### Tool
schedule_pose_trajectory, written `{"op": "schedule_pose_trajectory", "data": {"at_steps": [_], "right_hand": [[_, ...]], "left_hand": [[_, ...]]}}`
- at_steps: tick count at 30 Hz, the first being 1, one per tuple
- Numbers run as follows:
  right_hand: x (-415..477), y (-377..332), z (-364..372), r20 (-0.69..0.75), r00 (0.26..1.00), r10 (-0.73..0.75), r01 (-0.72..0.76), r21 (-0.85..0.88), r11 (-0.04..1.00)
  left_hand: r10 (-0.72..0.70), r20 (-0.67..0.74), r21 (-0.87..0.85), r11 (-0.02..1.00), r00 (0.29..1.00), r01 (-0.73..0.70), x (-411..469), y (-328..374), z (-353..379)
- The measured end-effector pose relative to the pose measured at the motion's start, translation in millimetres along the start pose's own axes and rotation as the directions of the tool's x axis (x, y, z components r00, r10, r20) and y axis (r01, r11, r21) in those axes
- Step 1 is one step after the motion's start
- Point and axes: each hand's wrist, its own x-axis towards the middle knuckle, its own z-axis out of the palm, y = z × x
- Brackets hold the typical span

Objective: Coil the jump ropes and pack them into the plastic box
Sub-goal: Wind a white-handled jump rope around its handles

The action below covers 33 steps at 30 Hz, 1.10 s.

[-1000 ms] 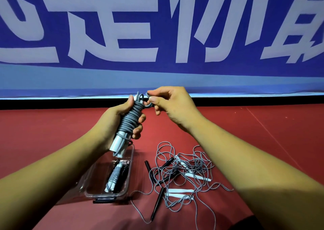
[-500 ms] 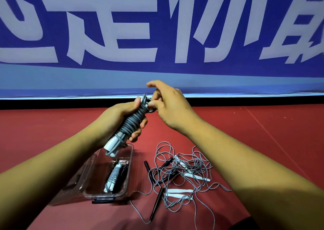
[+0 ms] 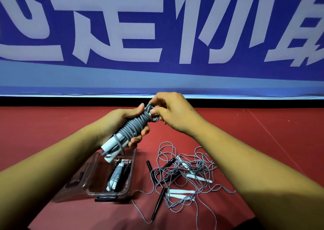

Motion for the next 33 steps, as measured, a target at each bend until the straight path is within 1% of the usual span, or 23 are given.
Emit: {"op": "schedule_pose_trajectory", "data": {"at_steps": [4,7,11,14,20,21,23,24,26,27,29,30,33], "right_hand": [[0,3,5,-0.022,0.999,0.048,-0.044,0.158,0.986],[-2,4,6,-0.015,0.996,0.089,-0.08,0.317,0.945],[-4,6,4,0.027,0.991,0.127,-0.12,0.57,0.813],[-3,8,3,0.042,0.989,0.144,-0.135,0.664,0.735],[-2,5,12,0.022,0.973,0.231,-0.165,0.767,0.62],[-2,4,12,0.003,0.972,0.235,-0.155,0.759,0.632],[-1,1,9,-0.039,0.977,0.207,-0.123,0.693,0.71],[-1,-1,6,-0.041,0.982,0.182,-0.112,0.65,0.751],[-3,-2,-1,0.006,0.991,0.131,-0.11,0.574,0.812],[-4,-2,-4,0.026,0.993,0.113,-0.109,0.548,0.829],[-6,-4,-5,0.004,0.993,0.12,-0.104,0.53,0.841],[-6,-5,-4,-0.034,0.987,0.156,-0.111,0.552,0.827],[-4,-6,-1,-0.119,0.946,0.302,-0.145,0.677,0.721]], "left_hand": [[-0.023,0.043,-0.063,0.998,0.999,0.026,0,-1,-2],[-0.044,0.058,-0.094,0.994,0.997,0.049,1,-1,0],[-0.053,0.076,-0.122,0.991,0.996,0.062,0,2,2],[-0.047,0.088,-0.152,0.987,0.995,0.06,1,2,7],[-0.039,0.082,-0.15,0.987,0.996,0.051,4,2,9],[-0.032,0.075,-0.151,0.988,0.997,0.043,4,3,9],[-0.002,0.071,-0.159,0.987,0.997,0.014,4,5,9],[0.012,0.071,-0.166,0.986,0.997,0.0,4,6,9],[0.026,0.073,-0.18,0.984,0.997,-0.012,4,7,7],[0.03,0.073,-0.183,0.983,0.997,-0.016,3,7,7],[0.046,0.061,-0.198,0.98,0.997,-0.033,3,6,8],[0.061,0.051,-0.213,0.976,0.997,-0.049,4,6,10],[0.122,0.004,-0.253,0.96,0.993,-0.117,7,5,16]]}}
